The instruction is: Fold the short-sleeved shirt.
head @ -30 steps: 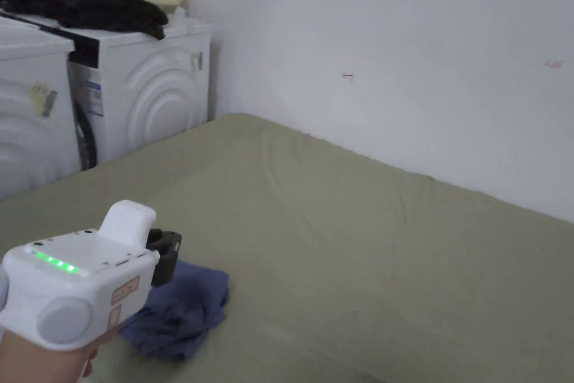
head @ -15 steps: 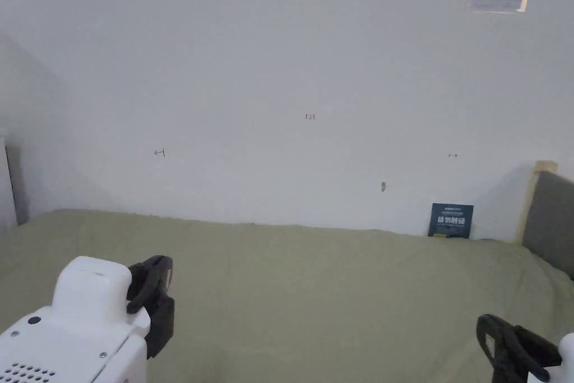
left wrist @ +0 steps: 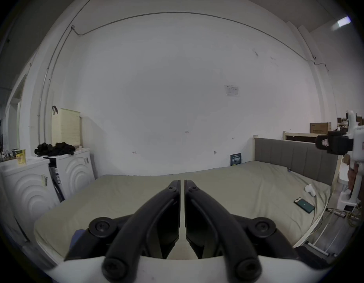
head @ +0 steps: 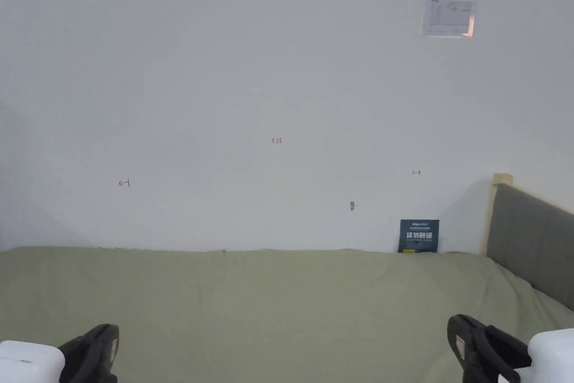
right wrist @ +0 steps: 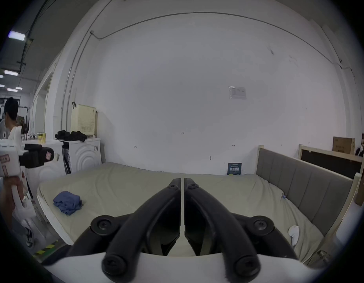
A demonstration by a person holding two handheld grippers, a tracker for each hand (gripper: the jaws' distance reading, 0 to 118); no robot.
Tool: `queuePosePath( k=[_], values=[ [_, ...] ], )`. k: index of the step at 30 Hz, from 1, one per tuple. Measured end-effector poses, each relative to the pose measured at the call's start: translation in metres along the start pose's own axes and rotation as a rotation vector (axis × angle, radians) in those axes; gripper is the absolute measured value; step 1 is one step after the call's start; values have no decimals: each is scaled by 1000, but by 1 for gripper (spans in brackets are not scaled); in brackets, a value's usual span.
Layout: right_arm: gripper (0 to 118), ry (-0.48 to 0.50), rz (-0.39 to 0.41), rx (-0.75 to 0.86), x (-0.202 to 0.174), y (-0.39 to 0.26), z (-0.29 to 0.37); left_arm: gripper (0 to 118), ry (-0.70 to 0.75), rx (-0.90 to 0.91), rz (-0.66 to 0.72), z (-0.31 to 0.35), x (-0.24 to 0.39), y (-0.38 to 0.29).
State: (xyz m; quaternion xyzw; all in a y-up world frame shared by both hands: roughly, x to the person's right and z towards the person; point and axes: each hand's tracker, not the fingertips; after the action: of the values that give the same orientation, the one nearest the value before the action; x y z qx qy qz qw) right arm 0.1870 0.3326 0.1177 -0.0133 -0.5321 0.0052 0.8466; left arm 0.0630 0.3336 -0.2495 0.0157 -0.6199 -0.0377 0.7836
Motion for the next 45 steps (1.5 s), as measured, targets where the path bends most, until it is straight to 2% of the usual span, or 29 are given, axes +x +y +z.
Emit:
queuePosePath(
  k=[1,2,3,4,5,6,8,10,11,14,17,20,23,29,32,35,37,45],
  values=[
    [41,1,-7,0,-2,0,-2,5,-18,3,9,-1,2,-1],
    [47,5,-9,-10,-2,0,-4,12,-22,4,7,-2,5,-3],
    [47,8,-6,-15,-3,-1,-5,19,-20,1,6,-3,7,-4],
    [52,6,-5,-15,-3,-2,-5,25,-20,0,-4,-2,7,-5],
    [52,0,-6,-13,-4,-2,-4,25,-12,5,-13,-2,8,-6],
    [71,-2,-14,-12,-3,-3,-5,47,-13,10,-16,-3,8,-5],
    [104,-2,-32,-12,-3,-4,-8,104,-14,3,-12,-6,8,-4],
    [118,-6,-36,-12,-4,-5,-10,114,-21,18,-9,-5,9,-5],
    [118,-6,-35,-11,-5,-5,-11,118,-27,30,-3,-4,9,-5],
    [118,-3,-23,1,-11,-3,-12,118,-26,17,-7,-9,12,-6],
    [118,44,-35,-31,-15,0,-16,118,-25,-4,-8,-12,13,-8],
    [118,156,-6,-22,-19,-1,-14,118,-36,-14,18,-13,12,-8],
    [118,112,-11,-38,-27,-2,-16,118,-41,-24,28,-17,12,-11],
    [118,-58,19,-84,-46,-5,-18,118,-46,-37,50,-17,10,-11],
    [118,-51,2,-96,-45,-5,-18,118,-47,-41,48,-17,11,-12],
    [118,27,-106,-114,-35,-3,-19,118,-49,-39,52,-16,12,-12],
    [118,42,-137,-98,-30,-2,-17,118,-52,-43,51,-16,13,-12],
    [118,17,-88,-98,-31,-5,-17,118,-51,-50,40,-18,17,-14]
  ],
)
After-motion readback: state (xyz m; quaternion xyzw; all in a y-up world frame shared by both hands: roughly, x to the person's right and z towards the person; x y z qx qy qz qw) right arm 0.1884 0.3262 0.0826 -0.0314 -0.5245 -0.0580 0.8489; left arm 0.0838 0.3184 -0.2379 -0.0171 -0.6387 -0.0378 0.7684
